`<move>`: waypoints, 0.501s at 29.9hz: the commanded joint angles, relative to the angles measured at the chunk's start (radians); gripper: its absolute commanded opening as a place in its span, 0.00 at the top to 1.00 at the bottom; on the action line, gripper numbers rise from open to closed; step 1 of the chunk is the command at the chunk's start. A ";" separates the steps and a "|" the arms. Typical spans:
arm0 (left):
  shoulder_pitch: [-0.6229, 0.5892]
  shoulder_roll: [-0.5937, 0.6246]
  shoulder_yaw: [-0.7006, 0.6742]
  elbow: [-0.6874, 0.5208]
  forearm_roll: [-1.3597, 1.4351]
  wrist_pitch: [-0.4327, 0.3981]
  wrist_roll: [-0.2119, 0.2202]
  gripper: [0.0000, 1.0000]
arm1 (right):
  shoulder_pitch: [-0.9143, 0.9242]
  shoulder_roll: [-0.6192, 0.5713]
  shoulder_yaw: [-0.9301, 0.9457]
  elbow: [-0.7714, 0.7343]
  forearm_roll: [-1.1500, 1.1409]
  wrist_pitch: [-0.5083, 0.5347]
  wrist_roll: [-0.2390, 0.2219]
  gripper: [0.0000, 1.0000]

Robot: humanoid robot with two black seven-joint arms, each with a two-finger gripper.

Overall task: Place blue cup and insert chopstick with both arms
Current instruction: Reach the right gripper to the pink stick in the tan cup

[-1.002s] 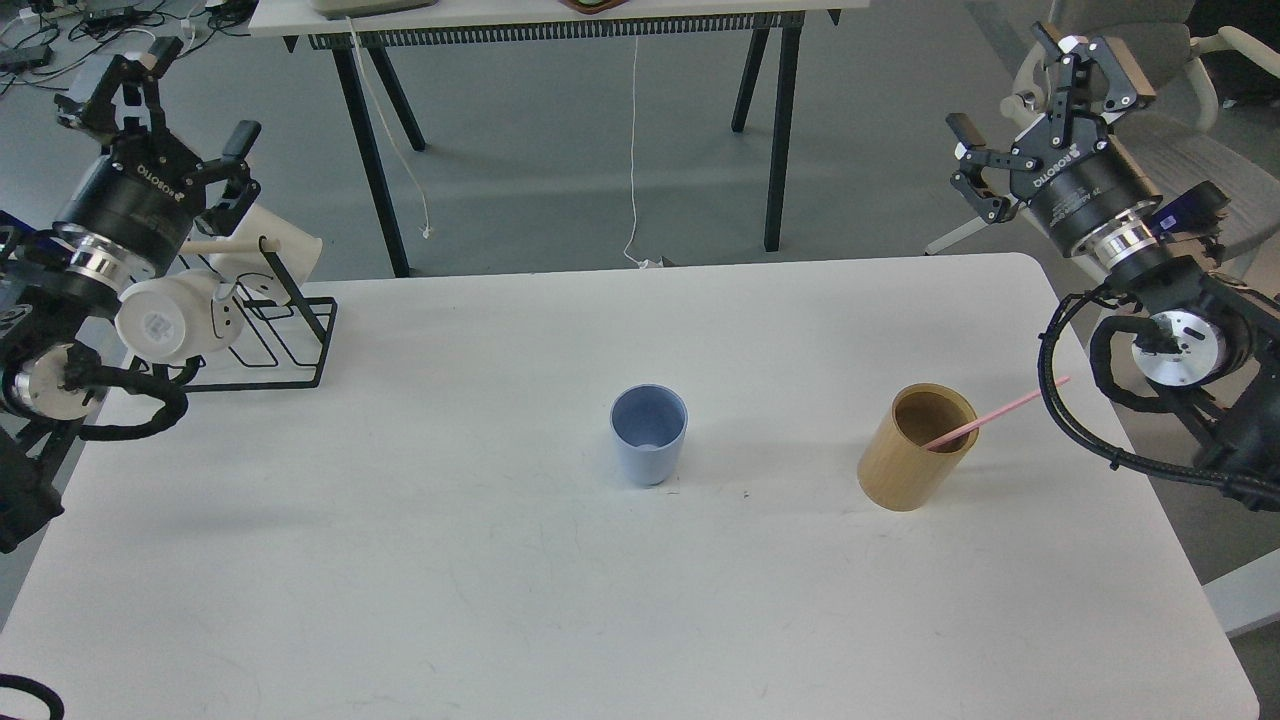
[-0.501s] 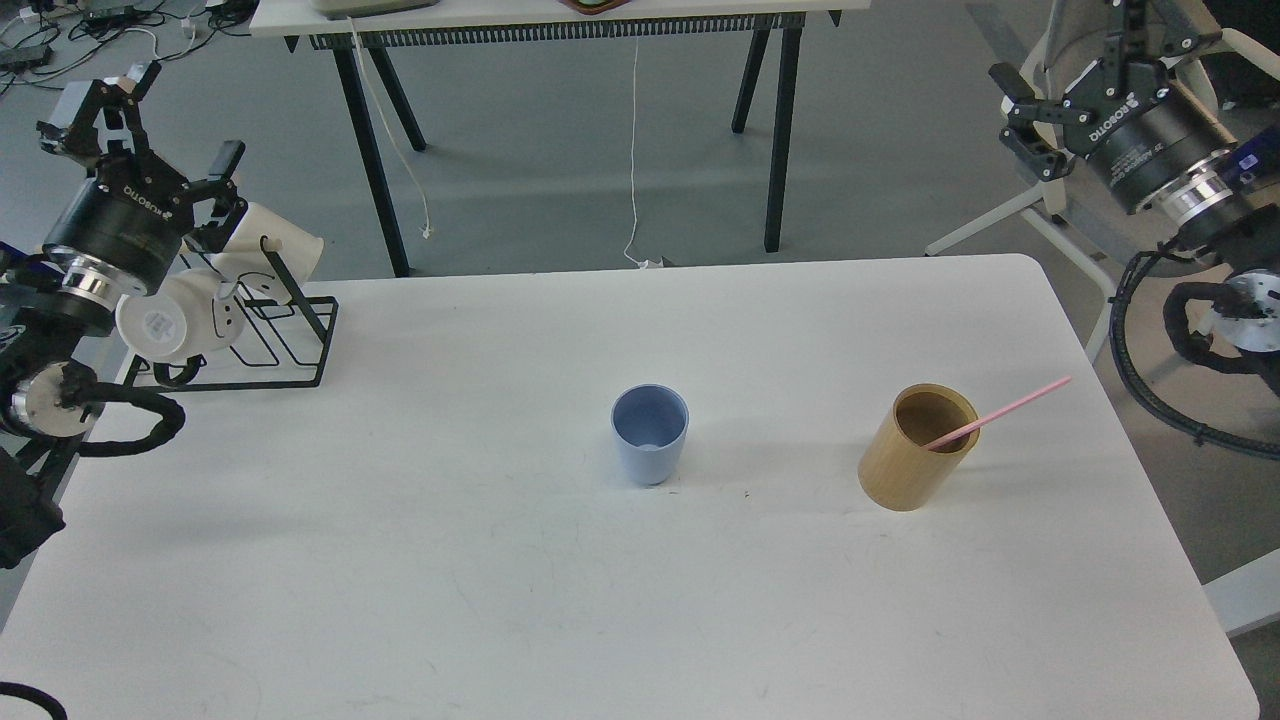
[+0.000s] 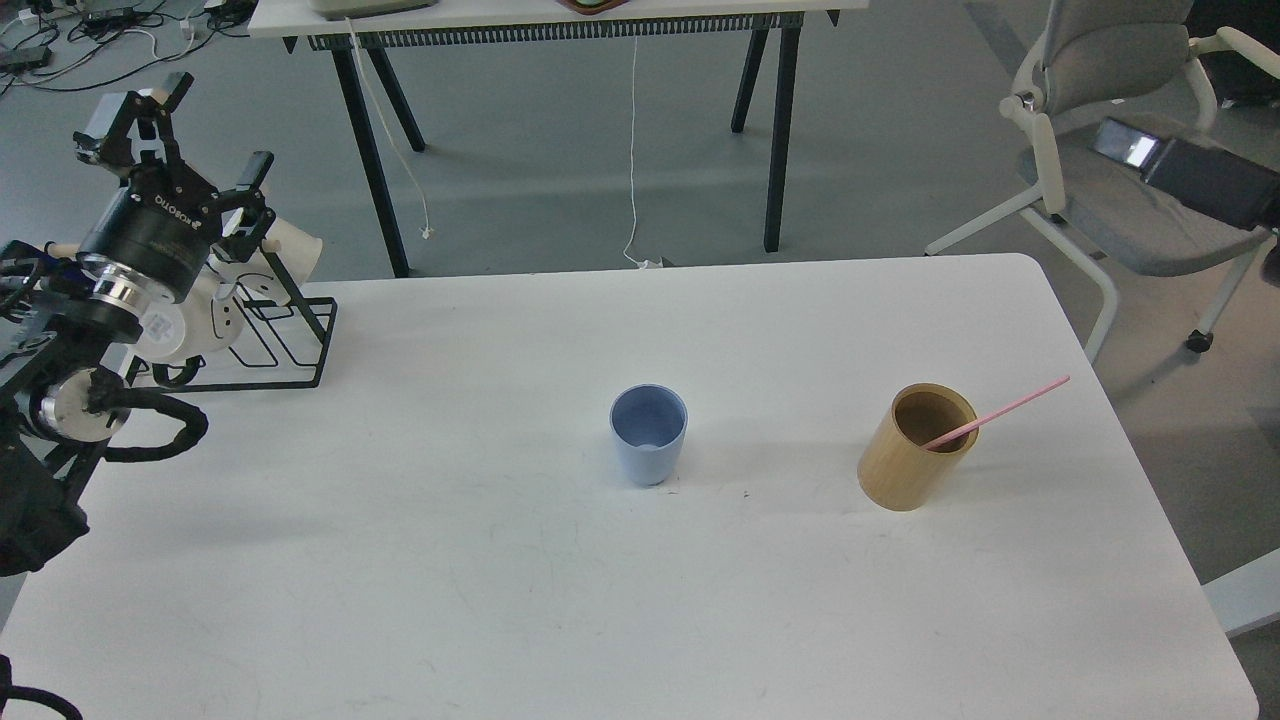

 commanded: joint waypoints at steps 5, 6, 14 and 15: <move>0.007 0.000 0.003 0.000 0.000 0.000 0.000 0.02 | -0.055 0.039 -0.273 -0.009 -0.049 -0.374 0.000 0.05; 0.007 0.000 0.003 0.000 0.000 0.000 0.000 0.02 | -0.058 0.054 -0.299 -0.016 -0.049 -0.374 0.000 0.06; 0.015 -0.011 0.003 0.002 0.005 0.000 0.000 0.02 | -0.160 0.169 -0.325 -0.103 -0.047 -0.374 0.000 0.13; 0.019 -0.011 0.003 0.002 0.005 0.000 0.000 0.02 | -0.163 0.180 -0.327 -0.115 -0.047 -0.374 0.000 0.15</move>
